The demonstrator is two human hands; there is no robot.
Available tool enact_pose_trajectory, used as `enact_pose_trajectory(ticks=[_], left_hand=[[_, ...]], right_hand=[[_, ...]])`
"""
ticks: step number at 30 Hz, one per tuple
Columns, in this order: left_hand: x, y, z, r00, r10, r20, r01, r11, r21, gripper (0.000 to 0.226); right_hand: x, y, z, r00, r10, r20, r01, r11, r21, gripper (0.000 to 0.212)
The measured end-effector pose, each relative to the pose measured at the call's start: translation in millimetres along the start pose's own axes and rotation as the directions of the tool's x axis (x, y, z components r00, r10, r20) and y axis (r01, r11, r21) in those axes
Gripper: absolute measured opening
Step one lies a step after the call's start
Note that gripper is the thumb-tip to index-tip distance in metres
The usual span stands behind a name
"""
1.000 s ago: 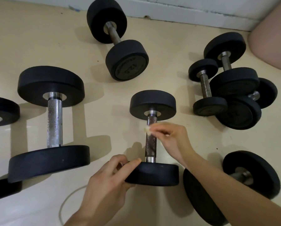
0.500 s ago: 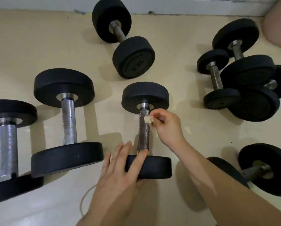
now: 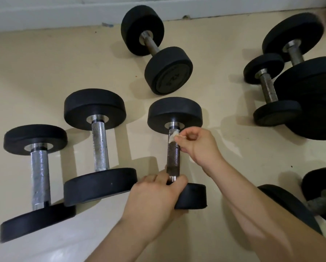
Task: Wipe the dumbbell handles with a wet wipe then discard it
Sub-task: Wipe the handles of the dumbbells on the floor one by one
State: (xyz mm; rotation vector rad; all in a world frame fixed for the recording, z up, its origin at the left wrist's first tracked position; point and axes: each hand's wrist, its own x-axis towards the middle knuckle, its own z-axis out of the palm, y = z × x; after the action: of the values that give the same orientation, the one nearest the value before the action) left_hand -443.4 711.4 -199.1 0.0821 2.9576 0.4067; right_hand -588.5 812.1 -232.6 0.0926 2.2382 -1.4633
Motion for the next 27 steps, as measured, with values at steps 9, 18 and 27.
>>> enact_pose_trajectory(ticks=[9,18,27], left_hand=[[38.5,79.5,11.7,0.989,0.144,-0.021,-0.142,0.988,0.051,0.048],[26.3,55.1,40.4,0.968,0.016,-0.249,-0.168,0.778,-0.606,0.045],[18.4,66.9,52.4,0.984,-0.015,-0.177,-0.100,0.776,-0.623,0.043]], right_hand=[[-10.5,-18.2,-35.6,0.993,0.096,0.076,-0.065,0.941,-0.333,0.018],[13.2,7.0,-60.6,0.984,0.061,-0.169,-0.089,0.983,-0.163,0.021],[28.8,10.1,-45.3,0.941,0.043,-0.337,-0.149,0.945,-0.293,0.019]])
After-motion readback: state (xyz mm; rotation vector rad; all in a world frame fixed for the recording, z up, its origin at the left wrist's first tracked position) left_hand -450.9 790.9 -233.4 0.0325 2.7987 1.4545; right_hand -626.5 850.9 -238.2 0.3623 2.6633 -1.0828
